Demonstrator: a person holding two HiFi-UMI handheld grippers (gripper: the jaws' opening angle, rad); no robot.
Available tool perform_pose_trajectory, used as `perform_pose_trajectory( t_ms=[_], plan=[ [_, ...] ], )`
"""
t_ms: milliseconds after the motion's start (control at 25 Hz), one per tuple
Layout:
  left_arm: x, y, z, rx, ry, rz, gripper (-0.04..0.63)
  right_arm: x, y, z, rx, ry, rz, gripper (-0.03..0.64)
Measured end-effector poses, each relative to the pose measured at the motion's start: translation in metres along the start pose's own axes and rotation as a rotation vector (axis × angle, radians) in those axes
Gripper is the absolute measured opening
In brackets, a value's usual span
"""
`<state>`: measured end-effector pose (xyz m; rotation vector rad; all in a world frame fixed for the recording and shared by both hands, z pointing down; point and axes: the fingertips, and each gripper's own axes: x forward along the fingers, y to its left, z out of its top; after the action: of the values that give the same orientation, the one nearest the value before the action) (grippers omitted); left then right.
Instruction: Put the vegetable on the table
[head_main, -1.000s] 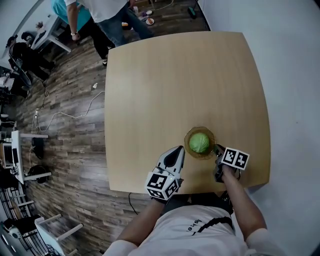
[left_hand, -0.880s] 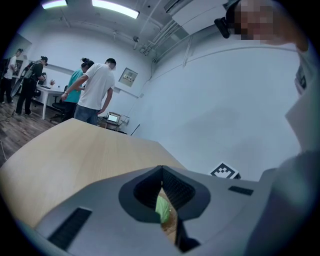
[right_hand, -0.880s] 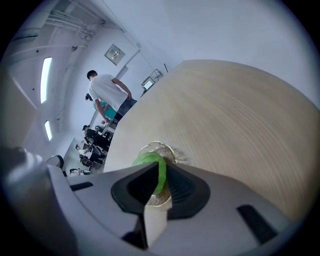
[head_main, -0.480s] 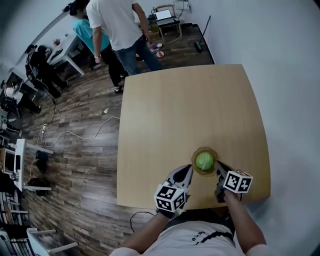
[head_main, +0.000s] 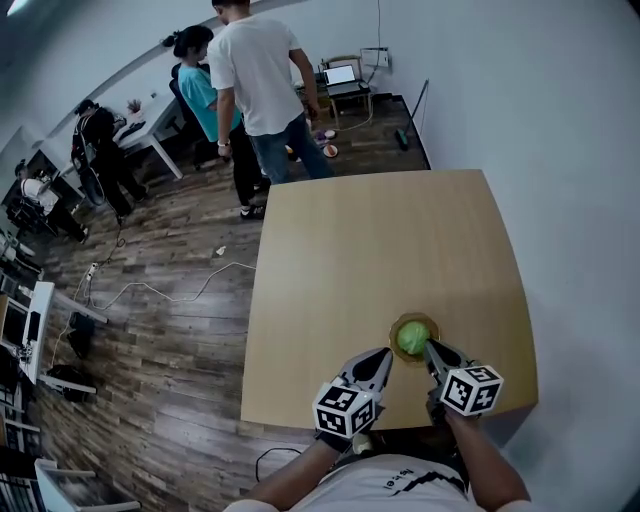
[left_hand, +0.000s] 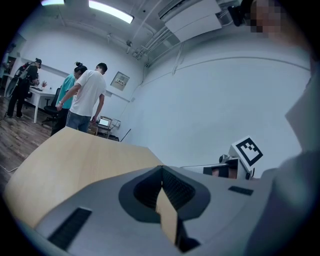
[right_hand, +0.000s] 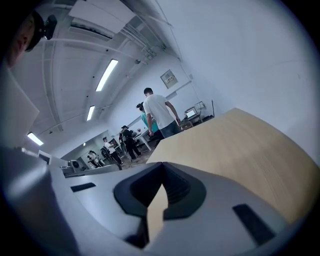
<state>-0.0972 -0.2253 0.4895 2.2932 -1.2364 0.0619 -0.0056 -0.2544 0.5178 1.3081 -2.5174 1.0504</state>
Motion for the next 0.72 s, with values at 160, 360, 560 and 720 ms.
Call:
perform_pose_trajectory(
  t_ms=[160, 360, 560, 720],
  plan=[
    [-0.016, -0.008, 0.009, 0.013, -0.032, -0.016, 0.012, -0.014, 0.025, 0.011, -0.053, -0.043, 0.013, 0.015],
    [-0.035, -0.012, 0.021, 0.025, -0.059, -0.028, 0.012, -0.028, 0.055, 0.022, -0.125, -0.101, 0.014, 0.014],
    [-0.033, -0.018, 0.048, 0.030, -0.081, -0.038, 0.012, -0.030, 0.064, 0.047, -0.149, -0.122, 0.013, 0.014],
    [-0.032, -0.017, 0.053, 0.045, -0.091, -0.043, 0.012, -0.026, 0.064, 0.050, -0.158, -0.133, 0.011, 0.014]
  ],
)
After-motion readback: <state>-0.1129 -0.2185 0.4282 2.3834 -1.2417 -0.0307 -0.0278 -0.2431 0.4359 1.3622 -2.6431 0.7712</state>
